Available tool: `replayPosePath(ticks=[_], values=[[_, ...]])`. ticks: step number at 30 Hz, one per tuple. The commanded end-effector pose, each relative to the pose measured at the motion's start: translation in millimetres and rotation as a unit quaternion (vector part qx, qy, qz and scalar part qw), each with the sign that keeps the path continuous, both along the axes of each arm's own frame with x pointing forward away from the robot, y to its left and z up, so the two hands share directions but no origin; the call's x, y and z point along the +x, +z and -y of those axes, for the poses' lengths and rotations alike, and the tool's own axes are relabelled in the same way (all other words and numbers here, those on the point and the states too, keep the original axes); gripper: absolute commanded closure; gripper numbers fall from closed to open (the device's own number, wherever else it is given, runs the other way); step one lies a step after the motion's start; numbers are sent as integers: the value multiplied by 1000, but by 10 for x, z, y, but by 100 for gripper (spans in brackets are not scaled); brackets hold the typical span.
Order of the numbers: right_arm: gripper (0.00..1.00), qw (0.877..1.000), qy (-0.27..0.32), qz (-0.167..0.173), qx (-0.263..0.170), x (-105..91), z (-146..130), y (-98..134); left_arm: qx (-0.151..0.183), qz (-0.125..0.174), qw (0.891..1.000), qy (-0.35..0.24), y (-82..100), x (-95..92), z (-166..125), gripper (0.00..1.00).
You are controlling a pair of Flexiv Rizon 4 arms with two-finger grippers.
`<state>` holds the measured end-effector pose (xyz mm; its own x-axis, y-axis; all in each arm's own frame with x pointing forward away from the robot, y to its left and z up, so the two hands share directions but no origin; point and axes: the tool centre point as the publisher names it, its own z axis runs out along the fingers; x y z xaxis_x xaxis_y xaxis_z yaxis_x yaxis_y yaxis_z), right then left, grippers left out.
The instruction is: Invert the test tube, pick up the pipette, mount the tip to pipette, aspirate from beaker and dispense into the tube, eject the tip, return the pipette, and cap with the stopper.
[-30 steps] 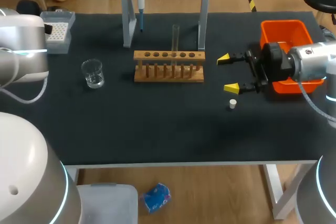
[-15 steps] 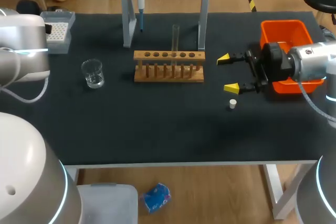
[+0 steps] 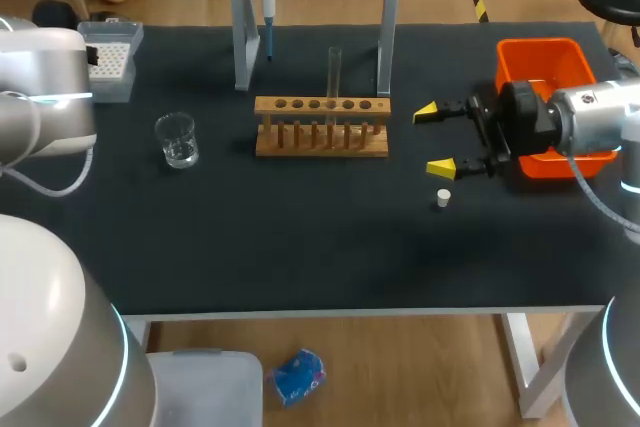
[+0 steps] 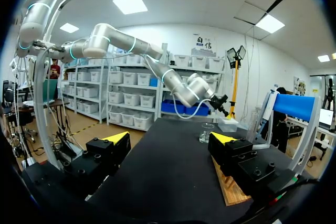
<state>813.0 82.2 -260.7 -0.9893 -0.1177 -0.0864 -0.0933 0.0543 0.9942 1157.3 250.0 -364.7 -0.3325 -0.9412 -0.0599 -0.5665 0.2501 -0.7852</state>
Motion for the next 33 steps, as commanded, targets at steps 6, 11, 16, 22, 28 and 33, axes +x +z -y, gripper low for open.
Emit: replayPosePath(ticks=[6, 11, 16, 22, 28, 33], values=[[0, 1000, 0, 0, 0, -5, 3, -3, 0, 3, 1000, 0, -36, 27, -10, 100], [0, 1000, 0, 0, 0, -5, 3, -3, 0, 5, 1000, -1, -6, 10, -5, 100], [0, 1000, 0, 0, 0, -5, 3, -3, -1, 5, 1000, -2, 53, -12, -1, 100], [0, 1000, 0, 0, 0, -5, 3, -3, 1, 10, 1000, -6, 176, -42, 2, 100], [0, 1000, 0, 0, 0, -5, 3, -3, 9, 17, 1000, -7, 328, -83, 9, 100], [0, 1000, 0, 0, 0, -5, 3, -3, 15, 26, 1000, -7, 471, -115, 28, 100]])
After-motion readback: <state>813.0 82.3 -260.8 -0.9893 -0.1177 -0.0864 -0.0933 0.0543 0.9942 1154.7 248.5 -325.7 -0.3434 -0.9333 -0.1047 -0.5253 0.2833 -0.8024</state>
